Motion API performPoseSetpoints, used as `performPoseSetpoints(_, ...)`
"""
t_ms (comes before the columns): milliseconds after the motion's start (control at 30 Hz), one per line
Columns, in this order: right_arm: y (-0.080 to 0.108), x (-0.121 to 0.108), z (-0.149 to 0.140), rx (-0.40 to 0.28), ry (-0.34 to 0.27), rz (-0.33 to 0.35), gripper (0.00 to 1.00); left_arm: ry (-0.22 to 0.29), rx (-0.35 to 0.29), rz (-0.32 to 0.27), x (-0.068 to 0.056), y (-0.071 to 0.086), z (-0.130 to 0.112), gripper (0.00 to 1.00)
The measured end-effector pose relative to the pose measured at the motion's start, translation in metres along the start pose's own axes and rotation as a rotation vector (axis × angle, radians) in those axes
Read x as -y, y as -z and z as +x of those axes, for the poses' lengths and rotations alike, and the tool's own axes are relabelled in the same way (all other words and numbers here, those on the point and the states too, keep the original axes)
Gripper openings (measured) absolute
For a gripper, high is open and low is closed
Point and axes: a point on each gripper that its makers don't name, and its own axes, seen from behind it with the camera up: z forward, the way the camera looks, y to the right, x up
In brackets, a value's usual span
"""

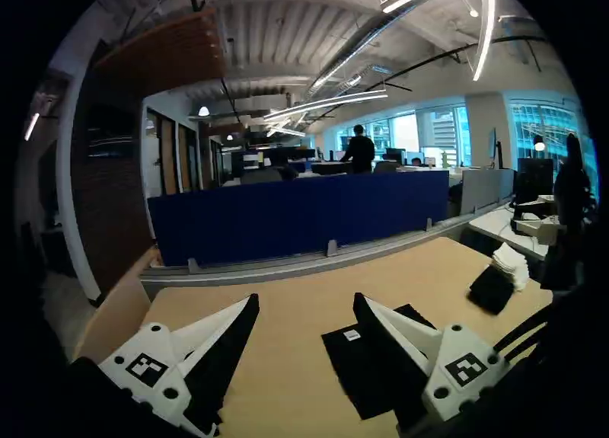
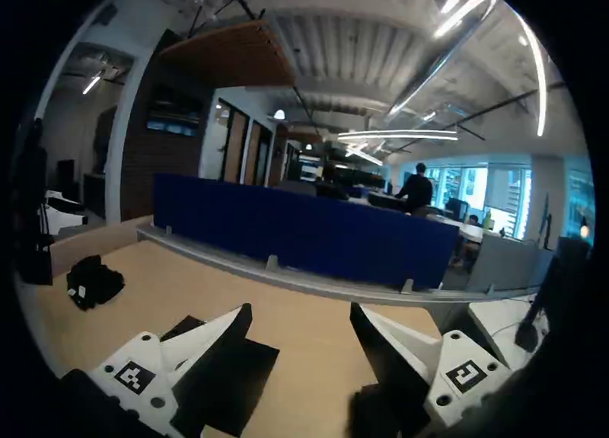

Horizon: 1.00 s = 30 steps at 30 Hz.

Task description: Fold towel

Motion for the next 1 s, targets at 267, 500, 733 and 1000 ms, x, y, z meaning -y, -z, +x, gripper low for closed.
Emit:
performPoseSetpoints(267, -0.007, 0.031, -0.006, 0.048, 0.063, 0.106, 1.00, -0.030, 0.037, -0.107, -0.043, -0.020, -0.016, 0.92)
performPoseSetpoints(500, -0.014, 0.039, -0.012, 0.058, 0.062, 0.130, 1.00, -0.044, 0.047, -0.124, -0.054, -0.028, -0.025, 0.92)
performPoseSetpoints(733, -0.022, 0.050, -0.029, 0.071, 0.059, 0.155, 1.00, -0.059, 0.076, -0.138, -0.065, -0.038, -0.053, 0.92)
performPoseSetpoints(1000, -0.029, 0.059, -0.071, 0.115, 0.073, 0.175, 1.00, -0.061, 0.136, -0.162, -0.078, -0.051, -0.103, 0.92)
